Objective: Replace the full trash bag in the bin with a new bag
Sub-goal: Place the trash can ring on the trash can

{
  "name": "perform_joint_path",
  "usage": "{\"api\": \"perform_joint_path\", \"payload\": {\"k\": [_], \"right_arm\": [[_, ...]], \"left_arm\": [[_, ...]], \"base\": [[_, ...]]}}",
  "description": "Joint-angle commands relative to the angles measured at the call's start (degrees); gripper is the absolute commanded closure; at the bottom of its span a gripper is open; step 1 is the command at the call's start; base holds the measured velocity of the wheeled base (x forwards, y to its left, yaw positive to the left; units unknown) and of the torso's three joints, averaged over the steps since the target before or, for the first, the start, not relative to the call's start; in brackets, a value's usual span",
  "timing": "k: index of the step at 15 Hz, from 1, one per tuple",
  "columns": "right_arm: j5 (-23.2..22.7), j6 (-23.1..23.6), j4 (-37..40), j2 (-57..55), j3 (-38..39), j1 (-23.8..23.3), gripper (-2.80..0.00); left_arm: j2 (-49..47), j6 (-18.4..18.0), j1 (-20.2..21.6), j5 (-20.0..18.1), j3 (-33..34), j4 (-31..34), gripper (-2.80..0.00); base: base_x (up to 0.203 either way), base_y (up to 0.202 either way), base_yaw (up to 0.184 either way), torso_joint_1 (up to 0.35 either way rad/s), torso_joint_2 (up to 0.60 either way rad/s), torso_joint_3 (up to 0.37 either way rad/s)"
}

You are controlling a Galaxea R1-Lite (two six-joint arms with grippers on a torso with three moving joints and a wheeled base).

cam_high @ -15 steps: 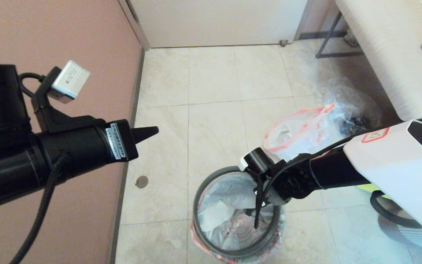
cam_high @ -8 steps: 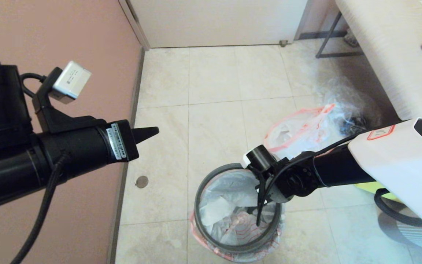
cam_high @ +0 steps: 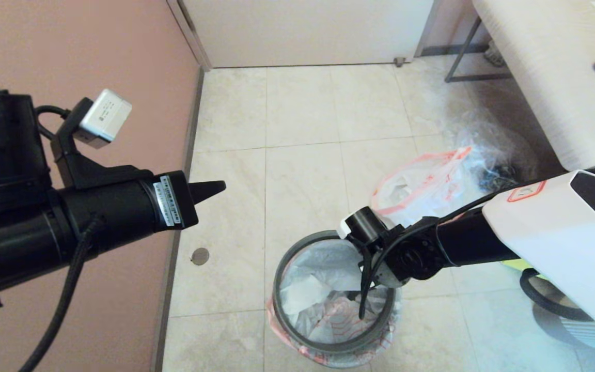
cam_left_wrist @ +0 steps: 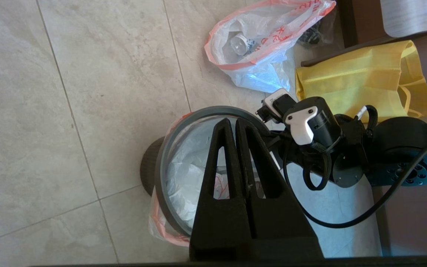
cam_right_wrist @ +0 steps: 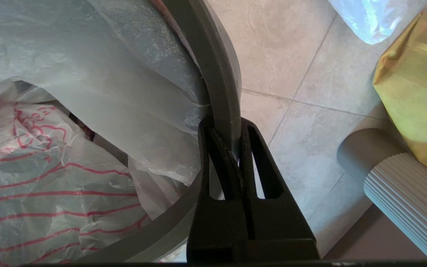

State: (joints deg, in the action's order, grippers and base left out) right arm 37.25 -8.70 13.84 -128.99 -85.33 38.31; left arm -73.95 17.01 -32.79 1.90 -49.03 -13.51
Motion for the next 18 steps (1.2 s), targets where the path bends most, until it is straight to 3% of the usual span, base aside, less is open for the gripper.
{"api": "perform_joint_path", "payload": {"k": [1,9,18], "right_arm": [[0.03,-0.03,0.14,-0.3,-0.01,0.29,0.0],[0.21,-0.52,-0.21,2.22,1.98,1.48,0.0],[0.45,-0.7,-6.7,5.49,9.16,2.02,0.0]], "left_arm": [[-0.06,0.13,0.01,0.03,-0.01,-0.12,0.0],[0.21,0.13,0.01,0.12,-0.01,-0.12,0.0],[0.03,0.13,0.01,0.12,0.08,-0.12,0.0]], "base": [[0.0,0.0,0.0,0.0,0.0,0.0],[0.0,0.0,0.0,0.0,0.0,0.0],[0.0,0.0,0.0,0.0,0.0,0.0]]}}
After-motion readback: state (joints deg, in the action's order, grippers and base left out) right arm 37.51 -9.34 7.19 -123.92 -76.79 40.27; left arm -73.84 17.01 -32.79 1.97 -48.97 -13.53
